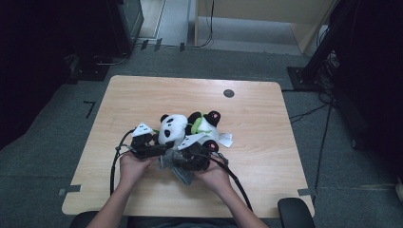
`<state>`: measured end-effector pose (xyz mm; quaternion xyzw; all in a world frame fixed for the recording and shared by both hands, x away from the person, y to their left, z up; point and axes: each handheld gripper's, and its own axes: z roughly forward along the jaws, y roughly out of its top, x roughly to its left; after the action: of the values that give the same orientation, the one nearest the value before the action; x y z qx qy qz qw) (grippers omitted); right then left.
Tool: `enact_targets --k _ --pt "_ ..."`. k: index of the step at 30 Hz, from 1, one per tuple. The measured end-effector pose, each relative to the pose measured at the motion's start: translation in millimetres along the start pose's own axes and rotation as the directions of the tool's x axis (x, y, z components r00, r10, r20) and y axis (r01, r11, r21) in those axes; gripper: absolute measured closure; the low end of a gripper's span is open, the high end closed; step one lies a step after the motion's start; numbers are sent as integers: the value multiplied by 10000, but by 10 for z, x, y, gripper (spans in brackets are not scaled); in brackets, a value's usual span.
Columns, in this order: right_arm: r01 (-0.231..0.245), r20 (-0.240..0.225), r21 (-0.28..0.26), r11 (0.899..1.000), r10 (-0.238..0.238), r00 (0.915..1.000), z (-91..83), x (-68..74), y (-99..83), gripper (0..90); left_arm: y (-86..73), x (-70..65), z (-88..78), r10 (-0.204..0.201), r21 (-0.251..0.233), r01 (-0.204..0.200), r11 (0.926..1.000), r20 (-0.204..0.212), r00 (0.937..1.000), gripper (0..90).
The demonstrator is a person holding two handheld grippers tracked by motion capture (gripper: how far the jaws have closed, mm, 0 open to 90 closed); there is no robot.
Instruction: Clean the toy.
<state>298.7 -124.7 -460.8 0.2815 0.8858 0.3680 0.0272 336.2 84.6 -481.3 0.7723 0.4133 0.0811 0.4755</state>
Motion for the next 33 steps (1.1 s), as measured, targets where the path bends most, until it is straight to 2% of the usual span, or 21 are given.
enact_targets --k 4,9,12,18,22,25,28,33 --pt "-101 471 -66 9999 104 9988 138 -60 67 777 -2 12 -2 -147 -39 147 9999 -35 9999 345" --pt "-318 483 -243 9992 329 9983 152 -107 28 776 -13 33 -1 -160 -65 160 9999 2 9999 346" --pt "-185 932 -401 9990 222 9954 75 -79 -10 775 -13 35 -1 -164 -79 164 9998 -1 9999 345" --pt "-144 1286 -555 9984 214 9915 -26 -57 -85 775 -14 31 -6 -108 -31 108 9999 8 9999 344" --pt "-404 1455 -798 9960 517 9880 -113 -93 -210 775 -15 36 -9 -101 -8 101 9999 48 9999 345" --pt "-524 1381 -835 9951 637 9884 -143 -111 -255 776 -16 38 -9 -84 -8 84 10000 67 9999 345" --pt "-318 1666 -852 9959 457 9850 -225 -81 -313 775 -12 47 -11 -119 18 119 9999 80 9999 345" --pt "-343 1890 -1161 9926 560 9804 -346 -45 -395 775 -7 55 -14 -144 69 143 9999 120 9998 346"
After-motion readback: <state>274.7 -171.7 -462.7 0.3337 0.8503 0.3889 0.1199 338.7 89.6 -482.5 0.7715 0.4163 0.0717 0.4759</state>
